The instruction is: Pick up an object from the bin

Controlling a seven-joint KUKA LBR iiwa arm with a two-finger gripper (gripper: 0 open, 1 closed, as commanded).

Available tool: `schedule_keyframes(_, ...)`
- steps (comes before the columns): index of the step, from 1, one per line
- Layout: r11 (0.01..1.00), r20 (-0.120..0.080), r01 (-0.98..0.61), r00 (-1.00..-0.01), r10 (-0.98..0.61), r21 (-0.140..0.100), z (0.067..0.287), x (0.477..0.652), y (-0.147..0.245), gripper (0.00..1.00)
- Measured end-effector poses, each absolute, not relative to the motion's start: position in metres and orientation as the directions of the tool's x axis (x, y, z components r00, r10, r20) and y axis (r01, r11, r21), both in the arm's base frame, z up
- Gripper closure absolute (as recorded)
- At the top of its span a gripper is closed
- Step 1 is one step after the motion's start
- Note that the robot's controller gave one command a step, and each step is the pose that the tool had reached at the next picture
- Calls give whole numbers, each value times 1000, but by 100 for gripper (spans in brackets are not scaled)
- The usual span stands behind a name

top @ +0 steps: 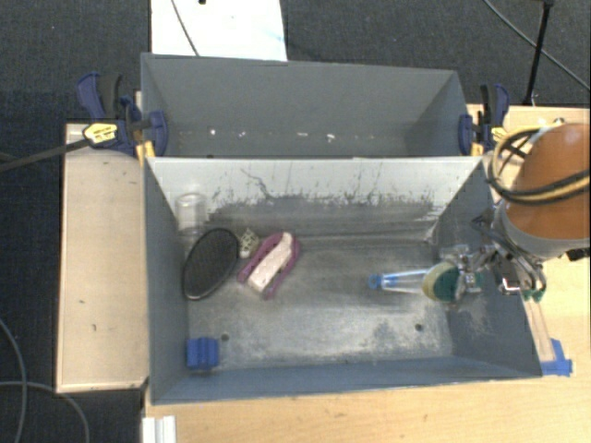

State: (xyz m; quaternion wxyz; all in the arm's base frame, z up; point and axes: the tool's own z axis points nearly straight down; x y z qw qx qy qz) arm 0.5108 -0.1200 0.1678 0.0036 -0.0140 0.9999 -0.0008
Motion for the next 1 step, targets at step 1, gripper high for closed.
schedule_keyframes(1,1000,-6,-25,-1000,-25,-1,174,512,-120,100)
